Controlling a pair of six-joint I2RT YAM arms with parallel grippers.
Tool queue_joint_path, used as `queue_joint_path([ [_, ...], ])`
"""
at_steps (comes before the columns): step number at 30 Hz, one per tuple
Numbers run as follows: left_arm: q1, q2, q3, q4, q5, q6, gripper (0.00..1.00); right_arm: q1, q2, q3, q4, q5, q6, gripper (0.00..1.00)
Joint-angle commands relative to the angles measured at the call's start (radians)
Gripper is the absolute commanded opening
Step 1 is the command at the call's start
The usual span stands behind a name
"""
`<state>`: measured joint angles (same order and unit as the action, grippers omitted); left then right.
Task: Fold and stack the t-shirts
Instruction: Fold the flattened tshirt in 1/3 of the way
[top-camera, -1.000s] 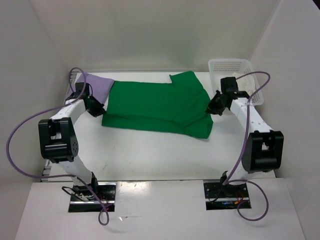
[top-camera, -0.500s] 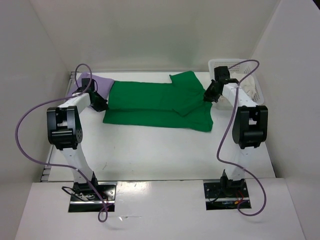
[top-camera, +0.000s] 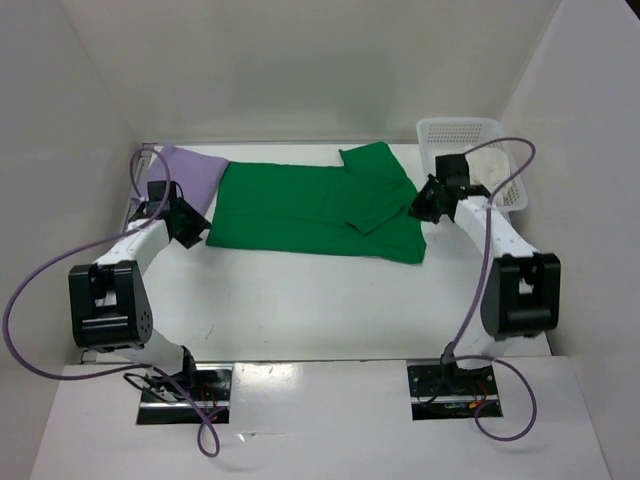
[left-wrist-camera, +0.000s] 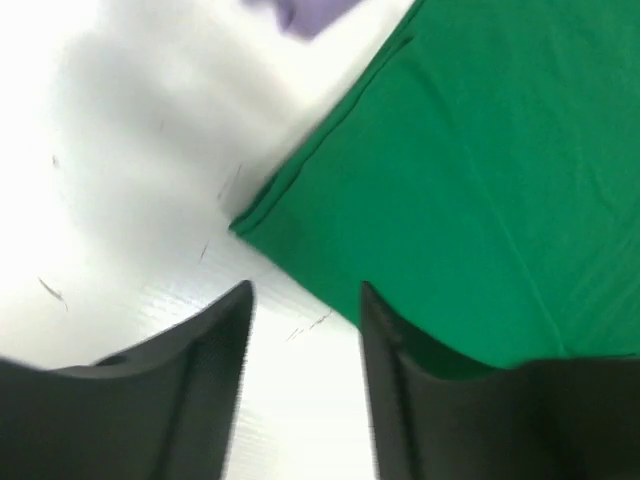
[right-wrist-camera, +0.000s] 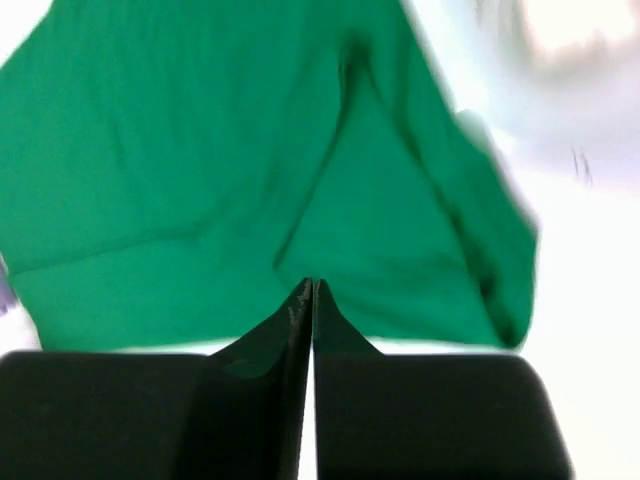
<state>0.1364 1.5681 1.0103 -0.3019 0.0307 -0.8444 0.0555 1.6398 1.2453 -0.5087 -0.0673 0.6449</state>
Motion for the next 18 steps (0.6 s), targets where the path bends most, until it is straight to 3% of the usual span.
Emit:
queue_joint_path([
  [1, 0.002, 0.009, -0.097, 0.061, 0.034, -0.019, 0.49, 0.023, -0.122, -0.171, 0.082, -0.022, 0.064, 0.0],
  [5, 0.023, 0.085, -0.078, 0.099, 0.057, -0.028, 0.45, 0.023, -0.135, -0.274, 0.068, 0.041, 0.076, 0.03],
  [6, 0.023, 0.113, -0.078, 0.11, 0.057, -0.041, 0.45, 0.023, -0.135, -0.3, 0.068, 0.056, 0.085, 0.18],
  [9, 0.035, 0.164, -0.046, 0.119, 0.077, -0.051, 0.45, 0.023, -0.135, -0.332, 0.079, 0.113, 0.094, 0.46],
  [10, 0.035, 0.164, -0.045, 0.13, 0.077, -0.051, 0.45, 0.023, -0.135, -0.333, 0.079, 0.122, 0.094, 0.49],
  [18, 0.035, 0.194, -0.027, 0.171, 0.058, -0.05, 0.45, 0.023, -0.075, -0.333, 0.059, 0.204, 0.124, 0.5],
])
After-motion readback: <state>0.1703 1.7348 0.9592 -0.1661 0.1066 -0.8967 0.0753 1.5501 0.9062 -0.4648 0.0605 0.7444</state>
